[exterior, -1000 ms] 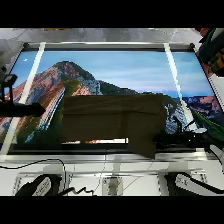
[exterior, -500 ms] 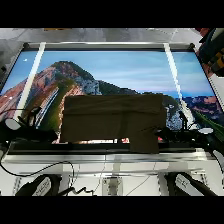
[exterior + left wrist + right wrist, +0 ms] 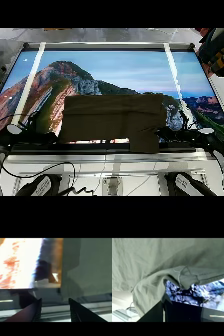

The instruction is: Fold the clothes and pants, and hang the long-sleeved shirts on hangers.

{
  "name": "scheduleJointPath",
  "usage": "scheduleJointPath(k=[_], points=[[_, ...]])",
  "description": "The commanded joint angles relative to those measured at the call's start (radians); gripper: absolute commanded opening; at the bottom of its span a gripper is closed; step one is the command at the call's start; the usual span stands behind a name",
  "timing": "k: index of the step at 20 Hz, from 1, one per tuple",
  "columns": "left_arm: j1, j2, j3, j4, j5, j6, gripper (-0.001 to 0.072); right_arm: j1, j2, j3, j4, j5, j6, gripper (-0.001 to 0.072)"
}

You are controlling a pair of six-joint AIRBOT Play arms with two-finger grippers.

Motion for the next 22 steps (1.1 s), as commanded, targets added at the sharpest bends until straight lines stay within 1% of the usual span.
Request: scheduleJointPath(k=[1, 4, 8, 9, 10, 11, 12, 13, 14, 16, 18, 20, 22], points=[[0.064, -0.050, -0.003, -0.062, -0.010, 0.002, 0.0365, 0.000, 0.000, 0.000, 0.003, 0.001, 0.000, 0.0013], [0.067, -0.136, -0.003, -0.128, -0.040, 0.040, 0.0370, 0.000, 0.000, 0.000, 0.003, 0.001, 0.000, 0.0013], [0.067, -0.227, -0.003, -0.244, -0.036, 0.131, 0.0366, 0.000, 0.000, 0.000, 0.002, 0.002, 0.000, 0.0013], [0.067, -0.235, -0.003, -0.257, -0.029, 0.138, 0.0316, 0.000, 0.000, 0.000, 0.003, 0.002, 0.000, 0.0013], [0.067, -0.236, -0.003, -0.261, -0.025, 0.142, 0.0183, 0.000, 0.000, 0.000, 0.002, 0.001, 0.000, 0.0013], [0.067, -0.233, -0.002, -0.260, -0.026, 0.147, 0.0081, 0.000, 0.000, 0.000, 0.002, 0.001, -0.001, 0.0013], [0.067, -0.233, 0.000, -0.260, -0.037, 0.157, 0.0060, 0.000, 0.001, 0.000, 0.002, 0.002, -0.001, 0.0013], [0.068, -0.233, 0.006, -0.260, -0.055, 0.169, 0.0019, 0.000, 0.005, 0.000, 0.003, 0.005, -0.001, 0.0013], [0.068, -0.232, 0.017, -0.260, -0.083, 0.187, 0.0017, 0.000, 0.017, 0.000, 0.003, 0.009, -0.001, 0.0013], [0.070, -0.225, 0.064, -0.260, -0.184, 0.235, 0.0018, 0.000, 0.069, 0.000, 0.002, 0.032, -0.001, 0.0012], [0.071, -0.195, 0.121, -0.260, -0.286, 0.253, 0.0017, 0.000, 0.155, 0.000, 0.001, 0.090, 0.002, 0.0012], [0.081, -0.133, 0.170, -0.262, -0.365, 0.252, 0.0017, 0.000, 0.261, 0.000, -0.007, 0.169, 0.043, 0.0012], [0.102, -0.048, 0.182, -0.265, -0.380, 0.249, 0.0017, 0.000, 0.373, 0.000, -0.018, 0.207, 0.115, 0.0012]])
